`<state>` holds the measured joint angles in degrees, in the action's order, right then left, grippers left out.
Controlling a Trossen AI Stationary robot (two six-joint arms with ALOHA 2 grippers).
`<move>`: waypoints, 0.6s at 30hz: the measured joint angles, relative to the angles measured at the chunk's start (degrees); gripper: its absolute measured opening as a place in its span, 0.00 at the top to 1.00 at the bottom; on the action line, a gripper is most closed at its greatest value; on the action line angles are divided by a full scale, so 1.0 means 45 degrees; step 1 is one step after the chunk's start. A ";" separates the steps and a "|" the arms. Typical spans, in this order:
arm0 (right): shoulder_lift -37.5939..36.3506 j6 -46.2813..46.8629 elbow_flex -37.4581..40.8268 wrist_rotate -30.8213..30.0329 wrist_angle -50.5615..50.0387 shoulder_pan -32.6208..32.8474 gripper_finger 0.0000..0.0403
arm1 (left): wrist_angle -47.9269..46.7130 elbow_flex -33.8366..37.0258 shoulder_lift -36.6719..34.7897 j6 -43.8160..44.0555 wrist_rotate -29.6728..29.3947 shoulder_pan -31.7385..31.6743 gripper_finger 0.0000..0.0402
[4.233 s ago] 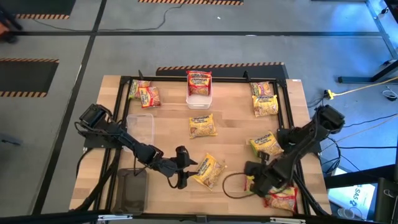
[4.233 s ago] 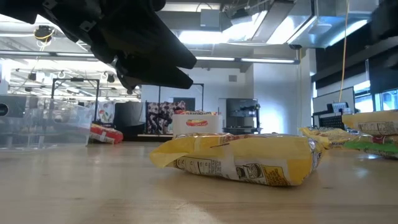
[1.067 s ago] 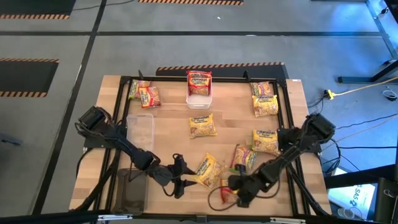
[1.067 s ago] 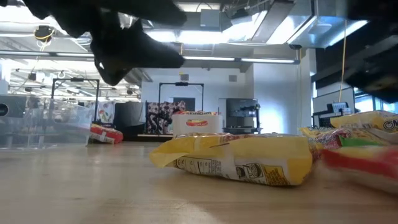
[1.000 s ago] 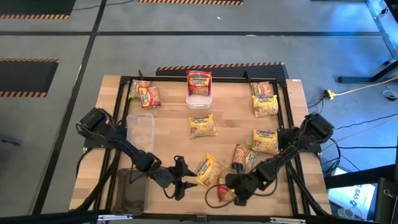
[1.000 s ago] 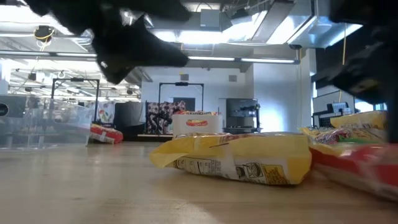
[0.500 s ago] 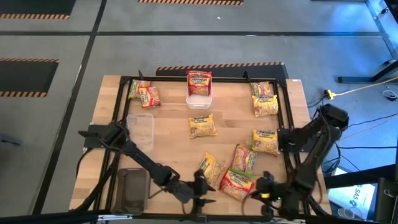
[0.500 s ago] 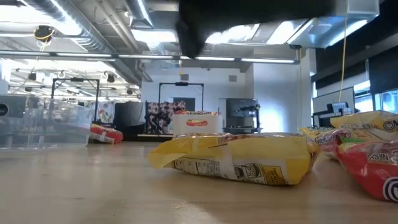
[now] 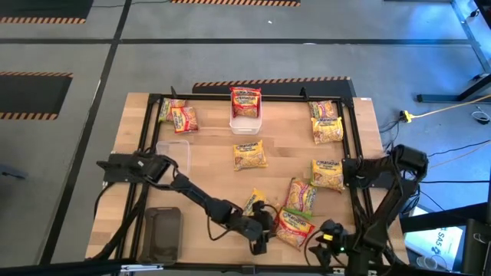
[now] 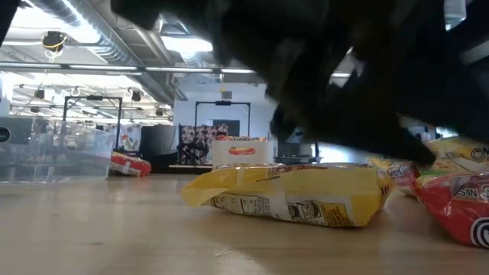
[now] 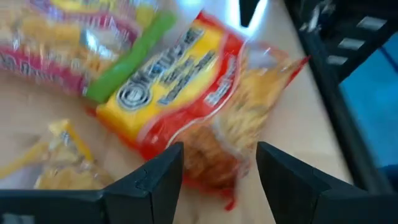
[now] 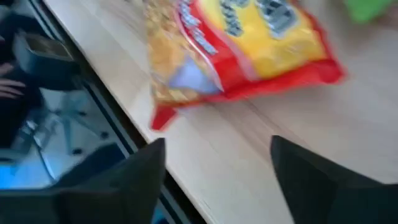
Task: Sort Maruchan noodles
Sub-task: Put the red noodle pack into the white bin
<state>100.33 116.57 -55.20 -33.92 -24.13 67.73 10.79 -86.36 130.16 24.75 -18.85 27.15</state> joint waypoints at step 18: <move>0.2083 0.2037 -0.0021 -0.3532 0.1392 -0.0340 0.15 | -0.0196 -0.0017 0.0258 -0.0280 0.0818 -0.0233 0.51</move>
<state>109.71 125.74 -55.30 -49.81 -17.87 66.19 9.91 -86.43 131.33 23.49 -15.17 26.11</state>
